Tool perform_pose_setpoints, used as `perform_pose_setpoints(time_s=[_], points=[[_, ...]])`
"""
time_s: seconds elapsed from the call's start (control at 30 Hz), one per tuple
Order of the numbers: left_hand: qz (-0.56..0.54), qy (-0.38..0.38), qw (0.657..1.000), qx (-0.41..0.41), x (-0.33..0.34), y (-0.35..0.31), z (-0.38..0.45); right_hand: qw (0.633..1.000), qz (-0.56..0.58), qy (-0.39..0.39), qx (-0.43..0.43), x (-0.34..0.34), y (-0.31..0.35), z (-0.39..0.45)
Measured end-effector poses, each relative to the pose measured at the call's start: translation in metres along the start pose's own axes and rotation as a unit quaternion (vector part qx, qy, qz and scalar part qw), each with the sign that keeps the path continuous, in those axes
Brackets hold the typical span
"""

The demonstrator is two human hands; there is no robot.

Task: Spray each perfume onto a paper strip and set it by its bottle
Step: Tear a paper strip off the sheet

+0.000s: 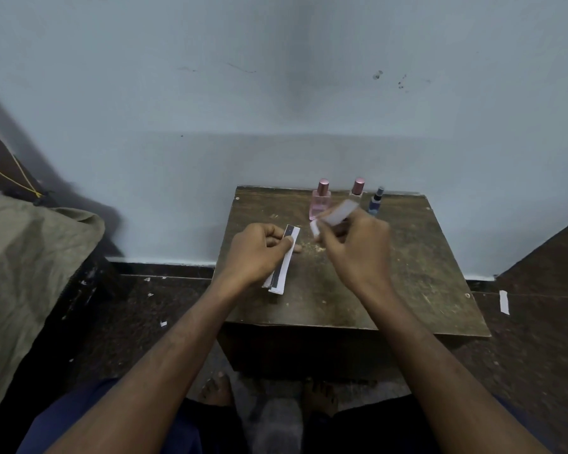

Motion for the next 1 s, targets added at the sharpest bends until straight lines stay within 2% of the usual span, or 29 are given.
perform_pose_setpoints(time_s=[0.17,0.27,0.37,0.5,0.6,0.77,0.87,1.0], points=[[-0.037,-0.026,0.999,-0.015,0.000,-0.003,0.001,0.997,-0.023,0.061,-0.045,0.020,0.008,-0.005],[-0.074,-0.010,0.996,-0.038,-0.001,0.003,0.003,0.994,-0.026,0.080,-0.071,0.024,0.008,-0.007],[-0.121,-0.006,0.991,-0.055,-0.002,0.007,0.007,0.993,-0.021,0.094,-0.062,0.028,0.009,-0.008],[-0.193,-0.003,0.978,-0.078,0.000,0.005,0.007,0.996,0.014,0.078,-0.046,0.027,0.008,-0.009],[-0.238,0.032,0.966,-0.089,0.002,0.001,0.002,0.997,0.004,0.058,-0.053,0.027,0.008,-0.009],[-0.260,0.067,0.958,-0.098,0.000,-0.004,0.000,0.999,0.006,0.033,-0.029,0.028,0.005,-0.007],[-0.244,0.079,0.963,-0.084,-0.001,-0.003,-0.001,0.998,0.031,0.047,0.012,0.026,-0.001,-0.004],[-0.253,0.079,0.960,-0.090,-0.005,-0.003,-0.002,0.997,0.047,0.064,0.016,0.025,-0.003,-0.003]])
Point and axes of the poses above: each hand's wrist, its own z-axis towards the middle knuckle, its own x-axis out of the palm, y = z × x, the point moved 5 cm from there along z, towards the middle knuckle, and after that the axes turned 2 degrees about -z, right-handed, at the moved point
